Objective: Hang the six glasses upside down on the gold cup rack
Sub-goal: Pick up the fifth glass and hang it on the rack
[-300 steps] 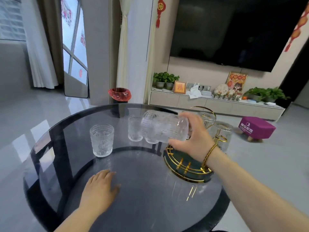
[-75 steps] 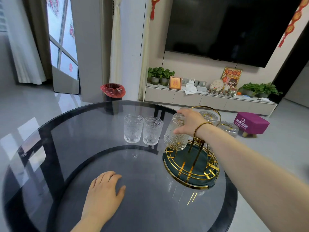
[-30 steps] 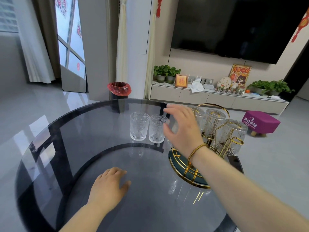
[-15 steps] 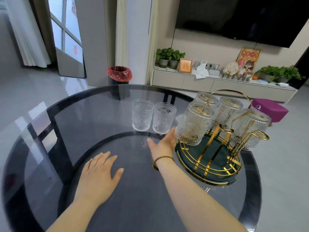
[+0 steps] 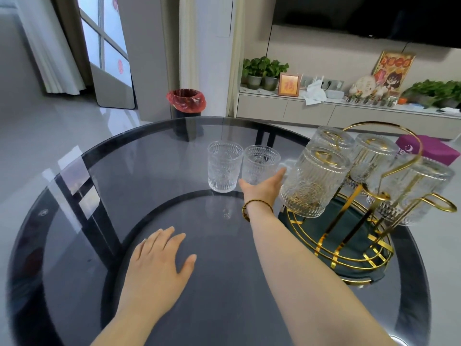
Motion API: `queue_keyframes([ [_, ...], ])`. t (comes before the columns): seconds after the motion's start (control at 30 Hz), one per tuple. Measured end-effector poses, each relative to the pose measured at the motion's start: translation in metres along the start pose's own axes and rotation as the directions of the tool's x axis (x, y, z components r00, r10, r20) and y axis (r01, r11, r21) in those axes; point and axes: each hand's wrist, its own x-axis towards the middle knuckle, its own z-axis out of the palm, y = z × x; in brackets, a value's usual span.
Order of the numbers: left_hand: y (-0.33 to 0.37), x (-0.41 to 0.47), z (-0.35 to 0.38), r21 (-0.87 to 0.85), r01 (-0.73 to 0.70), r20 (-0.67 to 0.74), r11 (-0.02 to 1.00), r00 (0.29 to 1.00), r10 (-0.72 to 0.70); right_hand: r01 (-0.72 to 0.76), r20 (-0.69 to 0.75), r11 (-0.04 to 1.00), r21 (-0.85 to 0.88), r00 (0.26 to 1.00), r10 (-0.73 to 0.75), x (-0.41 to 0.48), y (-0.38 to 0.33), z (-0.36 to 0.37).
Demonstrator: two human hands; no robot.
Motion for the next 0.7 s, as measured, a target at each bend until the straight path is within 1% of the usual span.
queue_keyframes([
  [0.17,-0.001,0.002,0.000,0.014,0.005,0.005,1.000,1.000,-0.005,-0.030,0.058,0.997,-0.075,0.998,0.034,0.010,0.006,0.001],
  [0.27,-0.001,0.001,0.001,0.016,0.015,0.011,1.000,1.000,-0.015,-0.003,0.029,0.997,-0.078,1.000,0.006,0.005,0.008,0.002],
  [0.37,0.000,0.001,0.001,0.015,0.017,0.010,1.000,1.000,-0.017,0.052,-0.028,0.998,-0.029,0.998,-0.052,-0.007,0.008,0.000],
  [0.47,-0.001,0.001,0.001,0.017,0.014,0.007,1.000,1.000,-0.014,0.045,-0.052,0.999,-0.029,0.998,-0.046,-0.026,0.007,-0.002],
  [0.6,-0.002,0.001,0.002,0.017,0.008,0.012,1.000,1.000,-0.008,0.010,-0.014,1.000,0.011,1.000,-0.010,-0.052,0.006,-0.010],
  [0.7,-0.001,0.000,0.000,-0.010,-0.003,0.014,1.000,1.000,0.003,0.039,0.054,0.999,-0.035,0.998,-0.038,-0.076,0.008,-0.020],
])
